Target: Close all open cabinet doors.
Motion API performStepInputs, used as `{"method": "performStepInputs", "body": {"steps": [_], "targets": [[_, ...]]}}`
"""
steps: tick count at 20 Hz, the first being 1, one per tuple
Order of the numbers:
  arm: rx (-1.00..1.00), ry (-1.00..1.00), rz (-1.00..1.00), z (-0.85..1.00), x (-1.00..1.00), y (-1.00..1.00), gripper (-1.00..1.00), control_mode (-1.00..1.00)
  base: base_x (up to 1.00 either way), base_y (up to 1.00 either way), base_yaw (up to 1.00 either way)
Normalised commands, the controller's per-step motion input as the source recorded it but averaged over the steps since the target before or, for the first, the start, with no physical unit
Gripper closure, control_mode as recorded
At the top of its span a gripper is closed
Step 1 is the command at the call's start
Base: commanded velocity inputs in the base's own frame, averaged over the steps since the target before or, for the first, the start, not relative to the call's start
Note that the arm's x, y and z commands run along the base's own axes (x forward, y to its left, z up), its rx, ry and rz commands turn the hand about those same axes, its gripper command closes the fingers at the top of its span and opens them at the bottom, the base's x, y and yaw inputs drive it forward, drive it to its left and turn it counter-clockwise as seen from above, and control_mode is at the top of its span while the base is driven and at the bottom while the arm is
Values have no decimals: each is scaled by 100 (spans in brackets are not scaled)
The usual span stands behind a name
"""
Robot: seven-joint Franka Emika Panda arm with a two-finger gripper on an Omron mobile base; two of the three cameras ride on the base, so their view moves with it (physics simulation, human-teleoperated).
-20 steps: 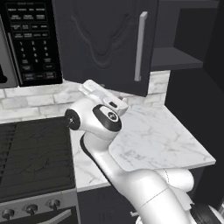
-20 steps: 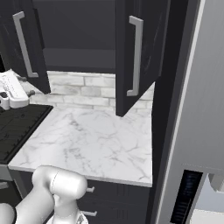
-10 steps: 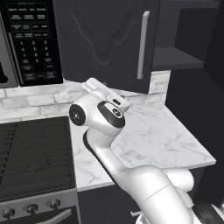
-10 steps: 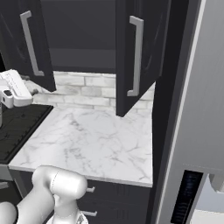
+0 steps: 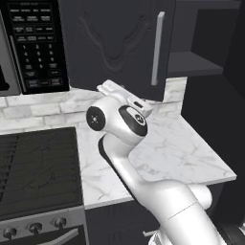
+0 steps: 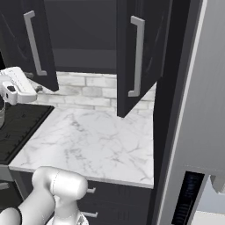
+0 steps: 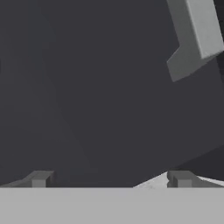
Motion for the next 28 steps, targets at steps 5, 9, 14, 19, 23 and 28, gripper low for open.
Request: {"method": "performStepInputs", "body": {"steps": [5, 9, 14, 19, 23, 28], "targets": [[0, 1, 0, 13, -5, -51, -100, -100, 0, 0, 0], [0, 0, 0, 10, 9, -40, -100, -100, 0, 0, 0], [1, 0, 1, 4, 32, -40, -100, -100, 0, 0, 0], [4, 0, 10, 3, 46, -42, -100, -100, 0, 0, 0], [4, 0, 11, 11, 39, -43, -100, -100, 0, 0, 0], [3, 0, 11, 16, 32, -39, -100, -100, 0, 0, 0]]}}
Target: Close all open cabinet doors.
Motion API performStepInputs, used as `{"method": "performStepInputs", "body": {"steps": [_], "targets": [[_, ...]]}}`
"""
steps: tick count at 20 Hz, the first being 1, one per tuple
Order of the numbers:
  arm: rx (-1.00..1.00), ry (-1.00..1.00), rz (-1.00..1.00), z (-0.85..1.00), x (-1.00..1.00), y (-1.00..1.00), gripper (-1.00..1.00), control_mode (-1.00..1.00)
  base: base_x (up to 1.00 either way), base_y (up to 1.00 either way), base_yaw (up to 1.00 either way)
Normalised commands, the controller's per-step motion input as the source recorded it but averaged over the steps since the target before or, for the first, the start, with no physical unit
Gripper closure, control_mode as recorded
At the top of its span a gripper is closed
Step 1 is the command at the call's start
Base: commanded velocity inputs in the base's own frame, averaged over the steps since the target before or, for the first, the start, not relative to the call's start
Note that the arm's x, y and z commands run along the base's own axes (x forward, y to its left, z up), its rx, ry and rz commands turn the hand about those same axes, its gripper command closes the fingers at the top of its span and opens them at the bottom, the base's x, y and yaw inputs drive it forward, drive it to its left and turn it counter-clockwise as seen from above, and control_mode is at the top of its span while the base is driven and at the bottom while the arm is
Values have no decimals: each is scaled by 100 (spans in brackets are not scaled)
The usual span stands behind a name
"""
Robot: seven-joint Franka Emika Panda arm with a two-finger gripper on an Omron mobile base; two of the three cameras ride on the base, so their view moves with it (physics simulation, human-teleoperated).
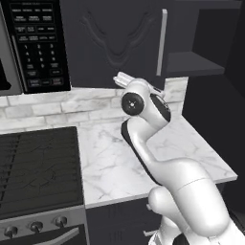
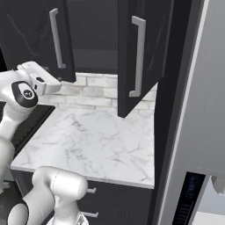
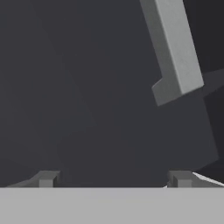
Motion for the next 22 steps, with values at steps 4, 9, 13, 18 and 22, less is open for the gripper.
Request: {"method": "performStepInputs", "body": {"steps": [4, 9, 13, 18, 22], "targets": [[2, 0, 12, 17, 29, -31, -100, -100, 0, 0, 0], [0, 0, 12, 27, 30, -21, -100, -100, 0, 0, 0], [0, 0, 11, 25, 18, -9, -100, -100, 0, 0, 0], [0, 0, 9, 4, 17, -1, -100, -100, 0, 0, 0], [0, 0, 9, 0, 25, 0, -100, -100, 0, 0, 0]]}}
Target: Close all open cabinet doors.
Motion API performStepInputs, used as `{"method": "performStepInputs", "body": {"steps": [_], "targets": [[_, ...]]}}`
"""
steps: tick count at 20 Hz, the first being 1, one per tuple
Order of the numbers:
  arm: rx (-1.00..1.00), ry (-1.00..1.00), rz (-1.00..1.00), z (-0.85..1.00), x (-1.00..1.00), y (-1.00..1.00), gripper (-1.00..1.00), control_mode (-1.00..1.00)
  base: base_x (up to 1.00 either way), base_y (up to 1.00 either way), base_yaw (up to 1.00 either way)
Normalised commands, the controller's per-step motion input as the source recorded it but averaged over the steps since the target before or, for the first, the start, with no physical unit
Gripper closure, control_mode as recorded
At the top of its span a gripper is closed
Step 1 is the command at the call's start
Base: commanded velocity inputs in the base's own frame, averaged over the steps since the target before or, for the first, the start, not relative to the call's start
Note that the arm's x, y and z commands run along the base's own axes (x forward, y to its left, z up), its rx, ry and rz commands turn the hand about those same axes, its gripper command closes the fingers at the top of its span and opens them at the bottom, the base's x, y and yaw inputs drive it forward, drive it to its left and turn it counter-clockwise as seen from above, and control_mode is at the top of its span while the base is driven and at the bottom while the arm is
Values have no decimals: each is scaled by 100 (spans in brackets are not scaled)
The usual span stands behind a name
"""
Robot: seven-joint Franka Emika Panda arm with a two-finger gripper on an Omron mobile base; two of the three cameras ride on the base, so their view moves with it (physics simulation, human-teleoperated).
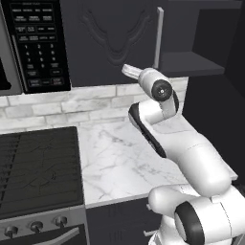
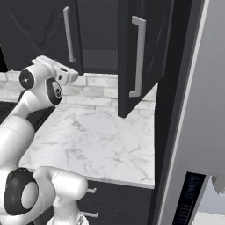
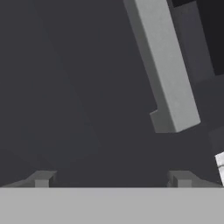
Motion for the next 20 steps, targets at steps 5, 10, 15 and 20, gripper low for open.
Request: {"method": "performStepInputs", "body": {"steps": [5, 10, 15, 20], "targets": [[0, 0, 9, 0, 33, 0, -100, -100, 0, 0, 0], [0, 0, 8, 0, 31, 0, -100, -100, 0, 0, 0], [0, 6, 2, 0, -5, 0, -100, -100, 0, 0, 0], [0, 10, 0, 4, -83, -6, -100, -100, 0, 0, 0]]}}
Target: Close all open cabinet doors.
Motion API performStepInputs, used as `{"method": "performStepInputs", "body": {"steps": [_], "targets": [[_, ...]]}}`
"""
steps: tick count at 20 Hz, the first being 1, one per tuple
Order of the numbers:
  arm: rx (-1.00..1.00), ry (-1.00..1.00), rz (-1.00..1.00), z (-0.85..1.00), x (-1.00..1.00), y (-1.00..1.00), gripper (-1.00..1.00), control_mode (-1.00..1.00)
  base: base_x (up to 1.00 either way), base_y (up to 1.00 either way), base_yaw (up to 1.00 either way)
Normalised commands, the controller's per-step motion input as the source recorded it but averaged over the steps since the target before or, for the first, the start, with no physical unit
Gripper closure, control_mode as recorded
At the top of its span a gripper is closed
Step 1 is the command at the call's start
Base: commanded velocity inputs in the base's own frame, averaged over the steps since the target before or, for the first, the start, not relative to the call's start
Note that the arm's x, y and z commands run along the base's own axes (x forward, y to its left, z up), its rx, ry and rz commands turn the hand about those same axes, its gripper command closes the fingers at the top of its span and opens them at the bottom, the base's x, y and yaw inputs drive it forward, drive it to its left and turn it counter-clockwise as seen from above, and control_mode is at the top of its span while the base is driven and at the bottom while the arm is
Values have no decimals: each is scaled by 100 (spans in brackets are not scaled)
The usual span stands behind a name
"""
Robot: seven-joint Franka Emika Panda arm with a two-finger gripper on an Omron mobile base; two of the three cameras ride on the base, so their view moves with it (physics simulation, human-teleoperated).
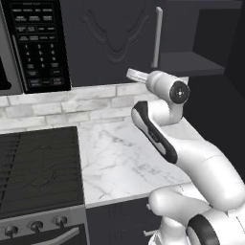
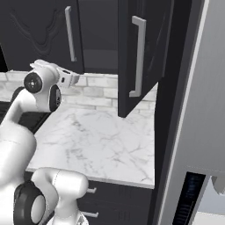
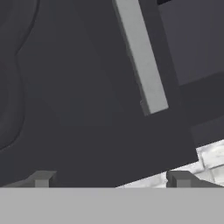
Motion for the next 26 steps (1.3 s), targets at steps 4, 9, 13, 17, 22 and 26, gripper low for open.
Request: {"method": "performStepInputs", "body": {"steps": [4, 9, 13, 17, 22, 26], "targets": [[0, 12, 0, 17, -94, -16, -100, -100, 0, 0, 0], [0, 8, 0, 30, -79, -28, -100, -100, 0, 0, 0], [0, 18, 0, 34, -85, -18, -100, -100, 0, 0, 0], [0, 22, 0, 36, -83, -14, -100, -100, 0, 0, 0], [-1, 19, 0, 23, -72, -13, -100, -100, 0, 0, 0], [-7, 4, 0, 9, -77, -18, -100, -100, 0, 0, 0]]}}
